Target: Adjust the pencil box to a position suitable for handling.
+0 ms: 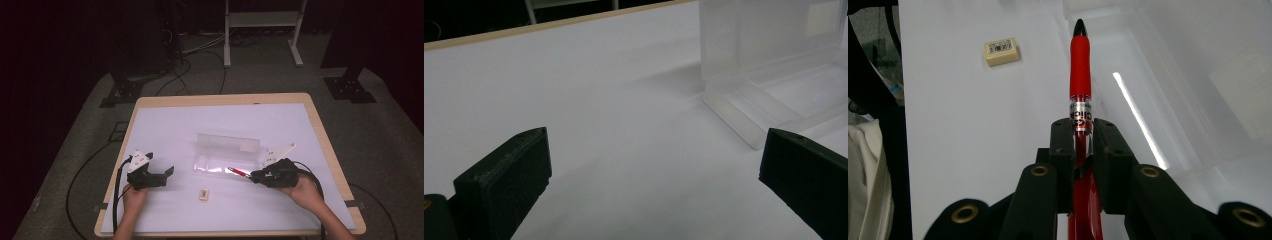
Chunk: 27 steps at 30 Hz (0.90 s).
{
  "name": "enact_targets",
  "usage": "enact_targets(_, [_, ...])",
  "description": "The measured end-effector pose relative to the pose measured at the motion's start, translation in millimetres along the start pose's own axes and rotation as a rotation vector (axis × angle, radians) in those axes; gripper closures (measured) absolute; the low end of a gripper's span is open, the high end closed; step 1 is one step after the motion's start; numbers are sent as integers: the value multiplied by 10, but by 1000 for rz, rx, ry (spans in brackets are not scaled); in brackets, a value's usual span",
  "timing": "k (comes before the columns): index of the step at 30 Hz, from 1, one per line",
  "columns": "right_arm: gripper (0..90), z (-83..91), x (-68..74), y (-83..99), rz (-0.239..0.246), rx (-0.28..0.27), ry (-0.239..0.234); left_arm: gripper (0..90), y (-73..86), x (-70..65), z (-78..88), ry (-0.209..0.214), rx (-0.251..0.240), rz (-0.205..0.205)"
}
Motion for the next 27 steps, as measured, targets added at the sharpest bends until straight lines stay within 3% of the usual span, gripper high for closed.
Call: enact_targets(27, [791, -64, -71, -317, 64, 15, -10, 0, 0, 2, 2, 0, 0, 2])
Point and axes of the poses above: each handheld gripper's, and its own axes: z roughly backward along the jaws, y roughly out of its underside, x roughly to its left, the point moved 1 cm from there along -z, roughly forward along the jaws, and after that the axes turned 10 degrees about y, right-handed, at the moved point
